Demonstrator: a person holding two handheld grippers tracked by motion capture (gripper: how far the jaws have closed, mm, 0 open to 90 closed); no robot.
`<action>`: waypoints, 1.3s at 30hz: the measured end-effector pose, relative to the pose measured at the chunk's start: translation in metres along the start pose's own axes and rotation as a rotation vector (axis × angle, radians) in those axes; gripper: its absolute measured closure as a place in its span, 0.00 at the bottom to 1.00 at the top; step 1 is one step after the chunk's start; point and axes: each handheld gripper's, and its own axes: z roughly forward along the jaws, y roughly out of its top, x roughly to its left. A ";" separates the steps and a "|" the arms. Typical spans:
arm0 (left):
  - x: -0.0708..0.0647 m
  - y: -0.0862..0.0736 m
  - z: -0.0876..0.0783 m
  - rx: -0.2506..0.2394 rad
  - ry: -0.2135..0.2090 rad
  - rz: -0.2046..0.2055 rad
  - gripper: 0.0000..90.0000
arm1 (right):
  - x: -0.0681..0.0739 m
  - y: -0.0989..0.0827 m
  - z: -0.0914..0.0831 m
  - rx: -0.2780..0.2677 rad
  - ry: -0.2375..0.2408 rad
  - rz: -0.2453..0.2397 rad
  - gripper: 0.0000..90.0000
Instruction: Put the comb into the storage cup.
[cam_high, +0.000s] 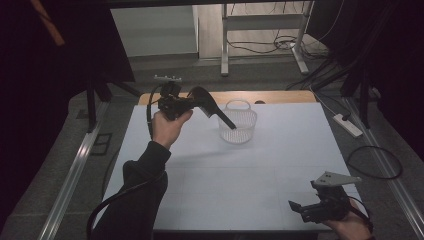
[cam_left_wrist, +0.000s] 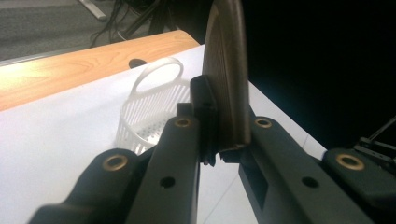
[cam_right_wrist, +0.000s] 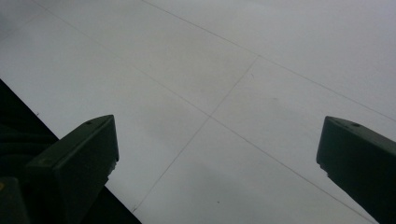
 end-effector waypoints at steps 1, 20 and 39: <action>0.001 0.001 0.001 -0.001 0.003 0.001 0.97 | 0.000 -0.001 -0.001 0.000 -0.002 0.002 0.00; 0.011 0.010 0.027 -0.015 0.047 -0.021 0.97 | 0.001 -0.011 -0.016 -0.016 -0.027 0.026 0.00; 0.016 0.006 0.059 0.001 0.069 -0.040 0.97 | 0.003 -0.014 -0.020 -0.030 -0.033 0.022 0.00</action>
